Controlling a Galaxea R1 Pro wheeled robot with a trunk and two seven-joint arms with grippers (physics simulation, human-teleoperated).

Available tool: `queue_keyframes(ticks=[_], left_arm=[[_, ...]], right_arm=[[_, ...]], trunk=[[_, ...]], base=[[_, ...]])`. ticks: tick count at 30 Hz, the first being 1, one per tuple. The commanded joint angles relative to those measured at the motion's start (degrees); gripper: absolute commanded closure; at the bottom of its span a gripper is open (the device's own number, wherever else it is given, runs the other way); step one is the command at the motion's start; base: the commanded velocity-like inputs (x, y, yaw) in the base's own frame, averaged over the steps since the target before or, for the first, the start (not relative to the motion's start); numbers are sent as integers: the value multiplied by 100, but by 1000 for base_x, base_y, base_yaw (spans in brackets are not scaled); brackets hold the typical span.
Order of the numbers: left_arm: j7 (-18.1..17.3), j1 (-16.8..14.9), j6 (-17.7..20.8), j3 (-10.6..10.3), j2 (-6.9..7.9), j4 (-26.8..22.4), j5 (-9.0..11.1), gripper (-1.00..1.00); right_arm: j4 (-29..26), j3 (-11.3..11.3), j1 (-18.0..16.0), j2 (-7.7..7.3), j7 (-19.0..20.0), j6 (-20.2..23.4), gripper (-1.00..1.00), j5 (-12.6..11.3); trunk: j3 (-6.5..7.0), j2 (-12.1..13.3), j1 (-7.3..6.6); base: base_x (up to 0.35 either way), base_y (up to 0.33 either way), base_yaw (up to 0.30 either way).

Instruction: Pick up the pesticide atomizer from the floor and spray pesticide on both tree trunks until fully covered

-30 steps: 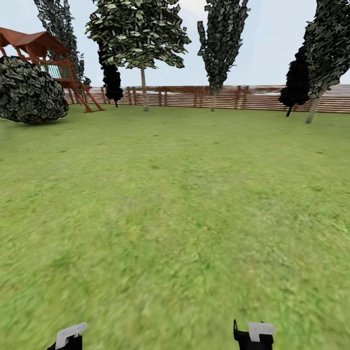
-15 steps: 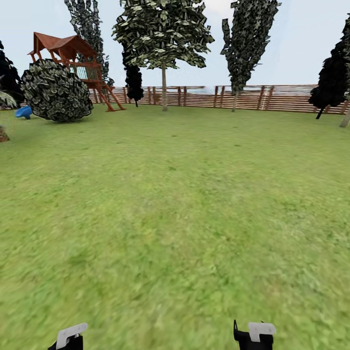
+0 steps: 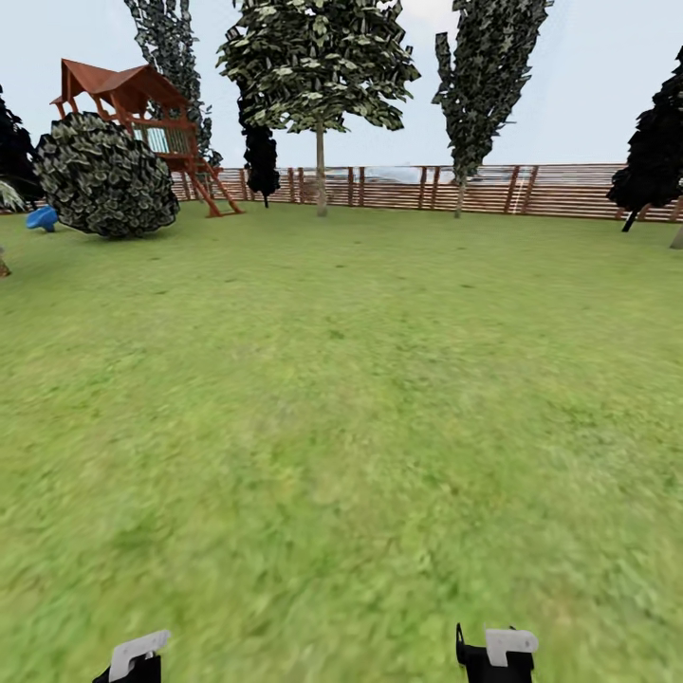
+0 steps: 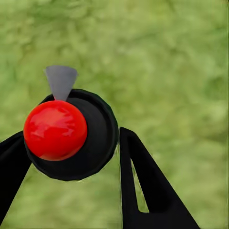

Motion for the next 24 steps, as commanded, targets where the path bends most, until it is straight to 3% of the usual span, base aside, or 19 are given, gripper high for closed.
queue_keyframes(ticks=[1,24], left_arm=[[19,-3,-15,-49,3,-1,27,100],[19,-3,-16,-45,4,-1,27,100]], right_arm=[[2,49,-3,0,-45,-3,-100,-4],[2,49,-3,1,-54,-3,-100,-6]], trunk=[[-14,-2,3],[-160,-2,3]], base=[[339,0,0],[339,0,0]])
